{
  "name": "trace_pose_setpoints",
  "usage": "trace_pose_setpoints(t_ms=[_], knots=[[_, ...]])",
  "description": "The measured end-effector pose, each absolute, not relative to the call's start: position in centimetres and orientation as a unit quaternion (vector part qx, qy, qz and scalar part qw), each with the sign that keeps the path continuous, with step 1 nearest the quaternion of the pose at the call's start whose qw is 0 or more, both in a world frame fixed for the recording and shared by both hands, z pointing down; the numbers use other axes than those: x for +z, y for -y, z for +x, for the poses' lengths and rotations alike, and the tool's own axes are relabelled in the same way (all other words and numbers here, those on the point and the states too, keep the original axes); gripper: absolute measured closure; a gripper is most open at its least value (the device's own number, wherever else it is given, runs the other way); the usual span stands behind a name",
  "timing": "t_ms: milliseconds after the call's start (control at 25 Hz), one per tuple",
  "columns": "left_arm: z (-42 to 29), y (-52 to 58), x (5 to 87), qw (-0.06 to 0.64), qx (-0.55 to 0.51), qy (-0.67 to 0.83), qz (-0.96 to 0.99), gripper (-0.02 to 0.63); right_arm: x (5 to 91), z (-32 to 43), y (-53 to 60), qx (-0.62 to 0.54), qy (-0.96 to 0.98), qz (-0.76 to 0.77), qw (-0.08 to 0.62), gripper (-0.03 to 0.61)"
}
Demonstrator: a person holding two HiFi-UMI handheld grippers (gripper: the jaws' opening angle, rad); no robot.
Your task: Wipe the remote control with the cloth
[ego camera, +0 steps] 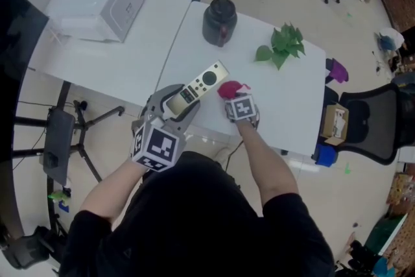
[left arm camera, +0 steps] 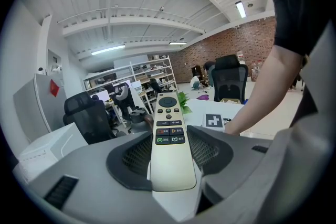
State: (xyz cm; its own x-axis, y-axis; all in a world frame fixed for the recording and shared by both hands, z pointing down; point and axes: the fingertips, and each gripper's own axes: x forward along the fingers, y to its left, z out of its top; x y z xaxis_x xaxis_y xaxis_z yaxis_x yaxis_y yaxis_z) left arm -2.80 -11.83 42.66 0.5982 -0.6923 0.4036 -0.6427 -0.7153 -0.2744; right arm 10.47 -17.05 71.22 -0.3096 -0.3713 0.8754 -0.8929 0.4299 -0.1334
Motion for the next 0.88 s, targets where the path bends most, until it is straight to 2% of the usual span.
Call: trace_pose_setpoints(t_ms=[120,240,560,880], knots=[[-2.6,12.1,42.9,0.054,-0.248,-0.372,-0.893,0.405,69.3,11.5,17.8,0.298,0.751,0.448,0.382,0.462],[-2.4,12.7,43.1,0.060,-0.249,-0.373,-0.892,0.405,64.9,12.1,18.6,0.267,0.777,0.467,0.327,0.469],[-2.3,14.9,43.7,0.085,-0.259,-0.377,-0.885,0.404,47.0,10.9,16.3,0.146,0.847,0.474,0.193,0.469],[-2.0,16.8,43.8,0.111,-0.274,-0.377,-0.878,0.405,35.0,4.8,12.6,-0.005,0.898,0.407,0.168,0.469]])
